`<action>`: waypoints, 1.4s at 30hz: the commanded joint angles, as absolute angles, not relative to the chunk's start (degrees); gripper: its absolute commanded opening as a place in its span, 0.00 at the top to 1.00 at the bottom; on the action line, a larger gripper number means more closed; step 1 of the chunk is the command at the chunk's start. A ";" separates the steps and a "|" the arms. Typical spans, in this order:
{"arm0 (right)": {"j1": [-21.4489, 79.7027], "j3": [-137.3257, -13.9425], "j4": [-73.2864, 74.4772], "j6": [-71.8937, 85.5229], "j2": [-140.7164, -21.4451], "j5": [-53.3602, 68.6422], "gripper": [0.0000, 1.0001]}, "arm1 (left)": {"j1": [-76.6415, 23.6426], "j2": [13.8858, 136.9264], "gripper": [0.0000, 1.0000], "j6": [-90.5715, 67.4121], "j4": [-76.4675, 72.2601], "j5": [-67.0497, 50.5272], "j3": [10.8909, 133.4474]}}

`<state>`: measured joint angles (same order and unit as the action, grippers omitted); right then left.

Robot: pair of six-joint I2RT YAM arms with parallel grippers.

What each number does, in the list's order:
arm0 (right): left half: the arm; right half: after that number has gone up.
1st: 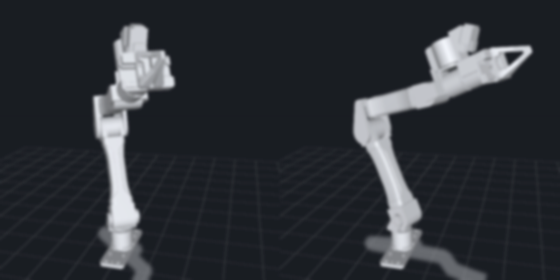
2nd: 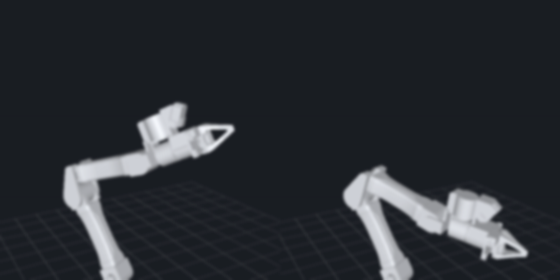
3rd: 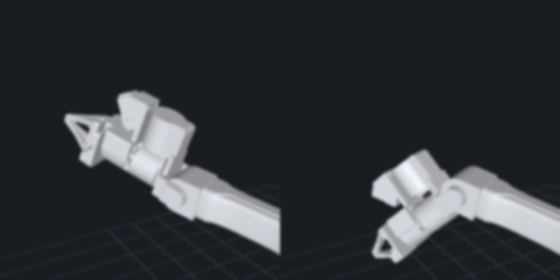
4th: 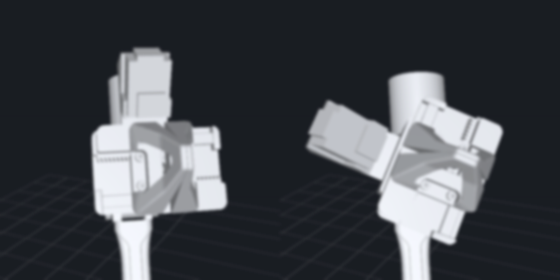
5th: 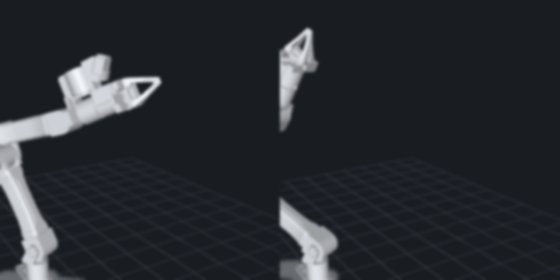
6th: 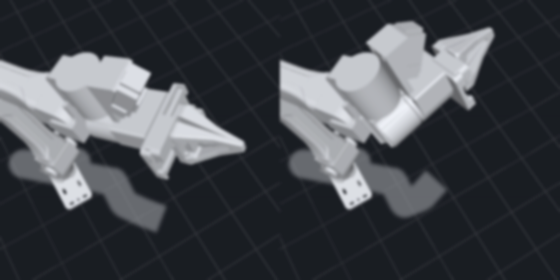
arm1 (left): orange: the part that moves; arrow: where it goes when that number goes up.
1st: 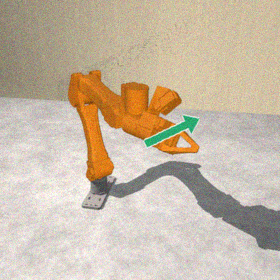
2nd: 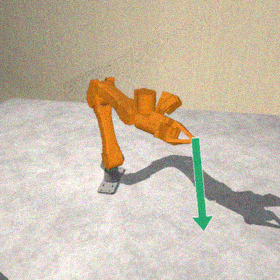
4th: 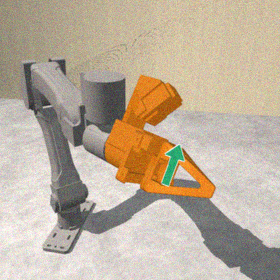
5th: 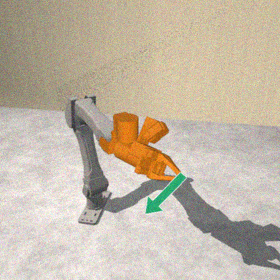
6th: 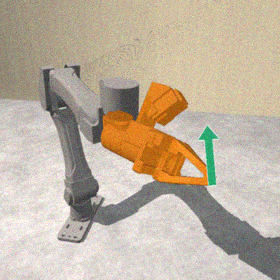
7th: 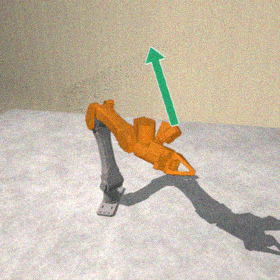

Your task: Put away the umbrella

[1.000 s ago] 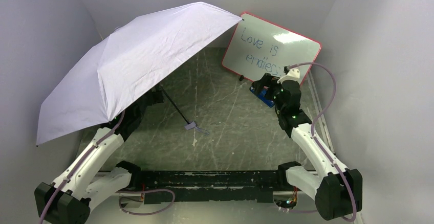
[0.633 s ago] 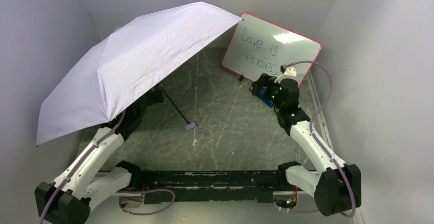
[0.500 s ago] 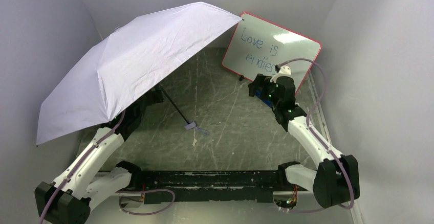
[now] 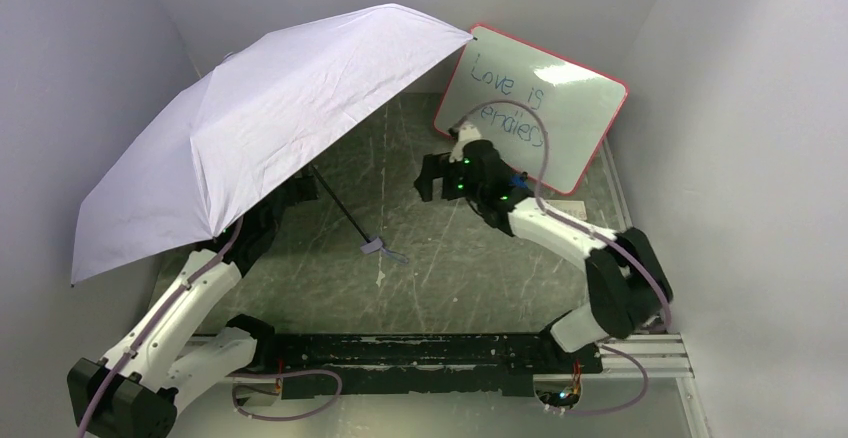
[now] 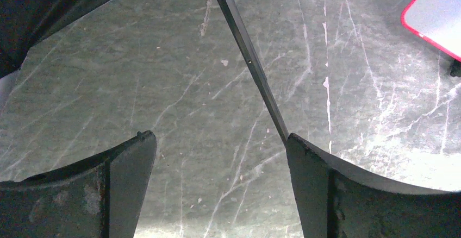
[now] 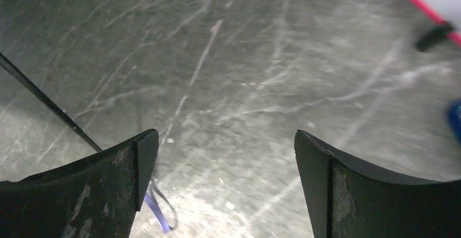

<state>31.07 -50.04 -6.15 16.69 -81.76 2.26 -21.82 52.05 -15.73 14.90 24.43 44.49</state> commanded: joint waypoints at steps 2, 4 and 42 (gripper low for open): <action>37.96 -56.05 -12.61 16.61 -92.51 6.28 0.01 | -20.89 50.26 0.07 -16.16 14.46 24.85 45.11; 40.23 -58.54 -14.76 15.85 -96.58 8.80 0.01 | -20.75 49.71 0.08 -16.00 14.25 24.33 45.01; 50.71 -72.51 -31.76 20.14 -116.07 17.35 0.95 | -20.03 47.97 0.10 -16.37 13.33 22.02 44.06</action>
